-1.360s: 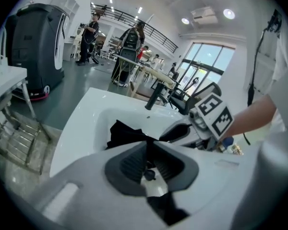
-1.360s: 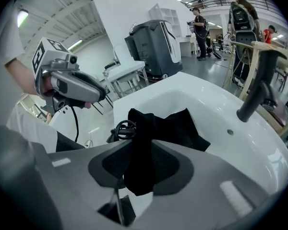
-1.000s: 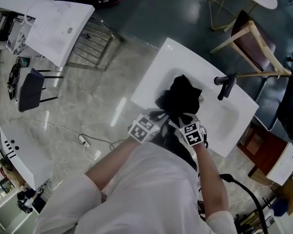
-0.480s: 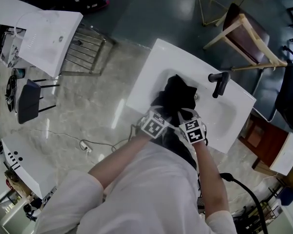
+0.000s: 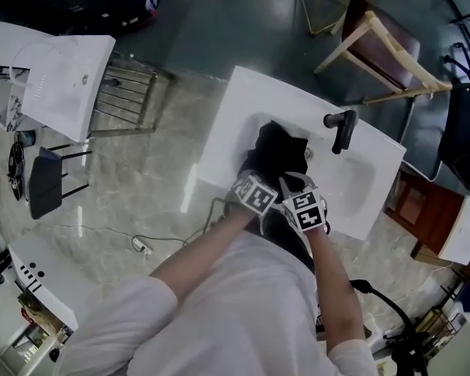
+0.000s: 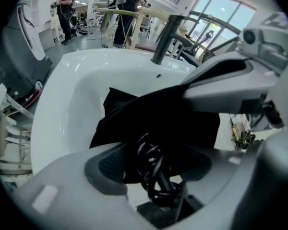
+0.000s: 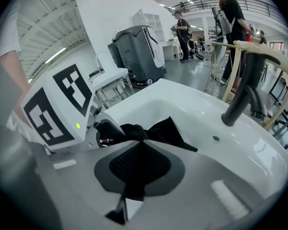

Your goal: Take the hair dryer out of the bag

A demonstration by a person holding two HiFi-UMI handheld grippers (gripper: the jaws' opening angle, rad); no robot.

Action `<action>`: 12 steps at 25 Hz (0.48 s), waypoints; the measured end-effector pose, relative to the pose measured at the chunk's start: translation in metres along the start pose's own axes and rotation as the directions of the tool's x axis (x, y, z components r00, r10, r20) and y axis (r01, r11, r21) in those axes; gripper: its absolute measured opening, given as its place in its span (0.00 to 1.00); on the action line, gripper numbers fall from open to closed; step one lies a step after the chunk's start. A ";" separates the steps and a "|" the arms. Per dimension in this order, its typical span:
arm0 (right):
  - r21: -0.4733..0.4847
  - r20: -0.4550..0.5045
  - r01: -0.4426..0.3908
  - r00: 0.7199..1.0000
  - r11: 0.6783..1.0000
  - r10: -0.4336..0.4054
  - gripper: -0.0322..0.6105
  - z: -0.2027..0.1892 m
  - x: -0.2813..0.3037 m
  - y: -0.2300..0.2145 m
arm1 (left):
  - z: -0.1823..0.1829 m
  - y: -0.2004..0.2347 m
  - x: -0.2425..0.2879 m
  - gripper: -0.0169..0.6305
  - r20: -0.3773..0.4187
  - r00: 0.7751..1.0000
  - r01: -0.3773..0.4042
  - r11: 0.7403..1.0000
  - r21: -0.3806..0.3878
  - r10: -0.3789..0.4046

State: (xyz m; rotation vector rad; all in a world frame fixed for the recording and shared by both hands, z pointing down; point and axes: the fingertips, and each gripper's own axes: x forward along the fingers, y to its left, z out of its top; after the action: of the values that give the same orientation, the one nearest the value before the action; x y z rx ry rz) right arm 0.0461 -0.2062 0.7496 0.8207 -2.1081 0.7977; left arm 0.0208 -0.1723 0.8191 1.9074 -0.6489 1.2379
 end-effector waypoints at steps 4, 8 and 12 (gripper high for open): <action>0.023 0.001 0.002 1.000 1.000 -0.002 0.08 0.002 0.001 -0.001 | -0.009 0.004 0.012 0.47 -0.040 0.998 -0.042 0.999 -0.007 0.042; 0.018 0.014 0.003 1.000 1.000 -0.003 0.08 0.003 0.001 -0.002 | -0.010 0.007 0.019 0.45 -0.050 0.996 -0.069 0.997 -0.020 0.068; 0.025 0.012 0.013 1.000 1.000 -0.013 0.08 0.000 0.000 -0.004 | -0.006 0.008 0.022 0.37 -0.042 0.998 -0.057 0.998 -0.017 0.056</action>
State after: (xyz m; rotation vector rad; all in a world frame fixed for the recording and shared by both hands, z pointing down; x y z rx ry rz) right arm 0.0492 -0.2081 0.7504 0.8534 -2.1058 0.8154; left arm 0.0202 -0.1723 0.8435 1.8551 -0.6944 1.2995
